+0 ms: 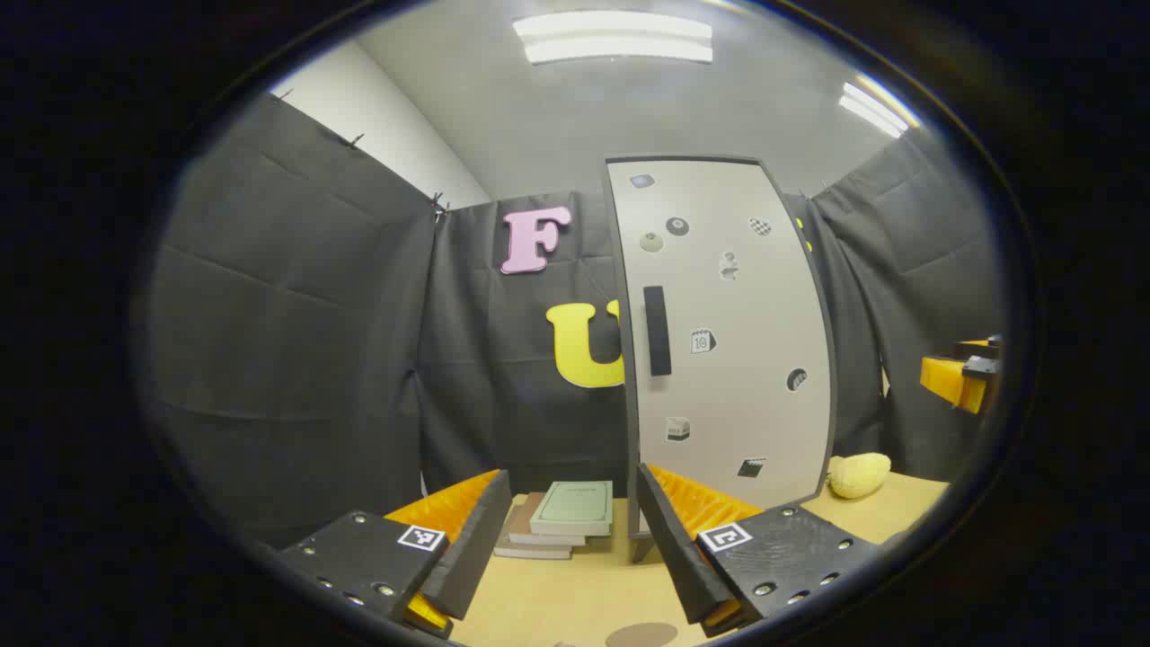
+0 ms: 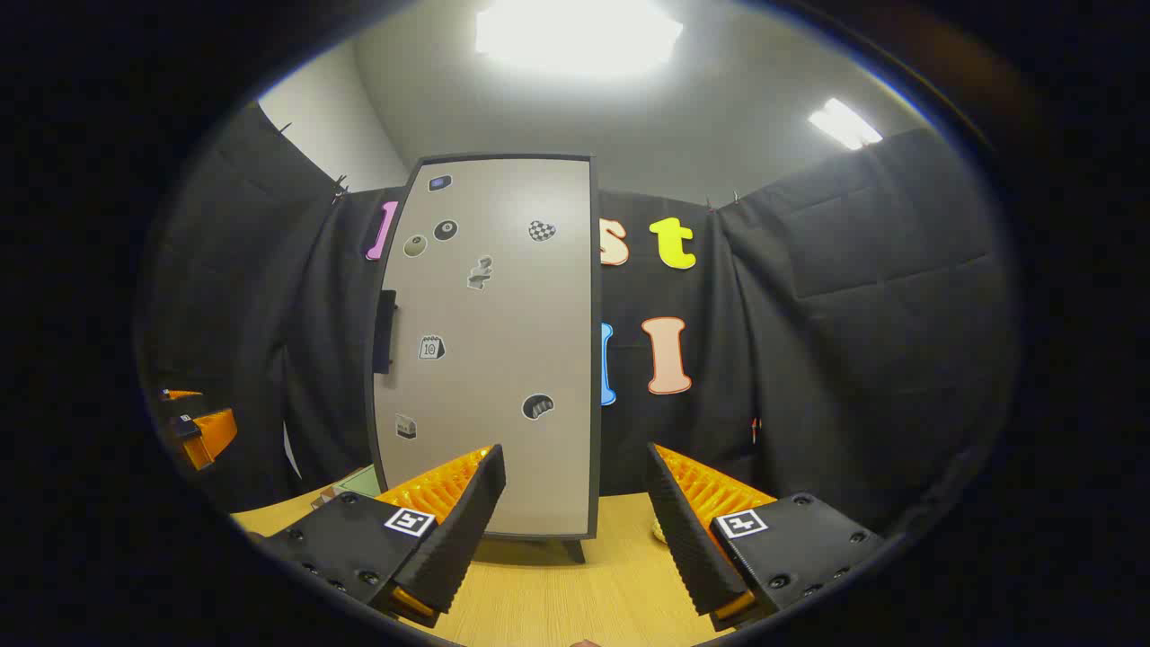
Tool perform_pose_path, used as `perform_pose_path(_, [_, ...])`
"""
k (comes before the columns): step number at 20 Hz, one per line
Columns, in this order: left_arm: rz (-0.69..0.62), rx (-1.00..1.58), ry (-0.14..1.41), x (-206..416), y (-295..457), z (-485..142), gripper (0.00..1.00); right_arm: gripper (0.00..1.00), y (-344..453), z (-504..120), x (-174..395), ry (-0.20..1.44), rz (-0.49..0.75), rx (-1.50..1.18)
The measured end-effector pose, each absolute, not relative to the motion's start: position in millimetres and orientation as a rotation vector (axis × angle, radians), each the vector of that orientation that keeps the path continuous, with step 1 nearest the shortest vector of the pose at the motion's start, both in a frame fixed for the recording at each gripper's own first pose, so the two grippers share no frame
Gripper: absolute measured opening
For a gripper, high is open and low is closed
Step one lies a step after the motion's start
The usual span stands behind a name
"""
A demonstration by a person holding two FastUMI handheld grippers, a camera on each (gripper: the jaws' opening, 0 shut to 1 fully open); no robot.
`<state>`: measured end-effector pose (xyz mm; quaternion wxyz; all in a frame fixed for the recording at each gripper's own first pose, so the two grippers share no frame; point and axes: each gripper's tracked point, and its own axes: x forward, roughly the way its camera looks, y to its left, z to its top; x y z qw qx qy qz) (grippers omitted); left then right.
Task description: Open the cabinet door with the right hand, grasp the bottle in the cabinet with the left hand and place it on the coaster, then close the cabinet door with the right hand.
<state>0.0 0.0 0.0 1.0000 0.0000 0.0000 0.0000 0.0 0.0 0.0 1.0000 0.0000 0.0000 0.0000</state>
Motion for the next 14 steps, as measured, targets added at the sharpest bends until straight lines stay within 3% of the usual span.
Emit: perform_pose_path(14, [0.047, 0.012, -0.008, -2.6, 6.8, -1.2, 0.87, 0.98, 16.1, 0.5, 7.0, 0.005, 0.032, 0.0])
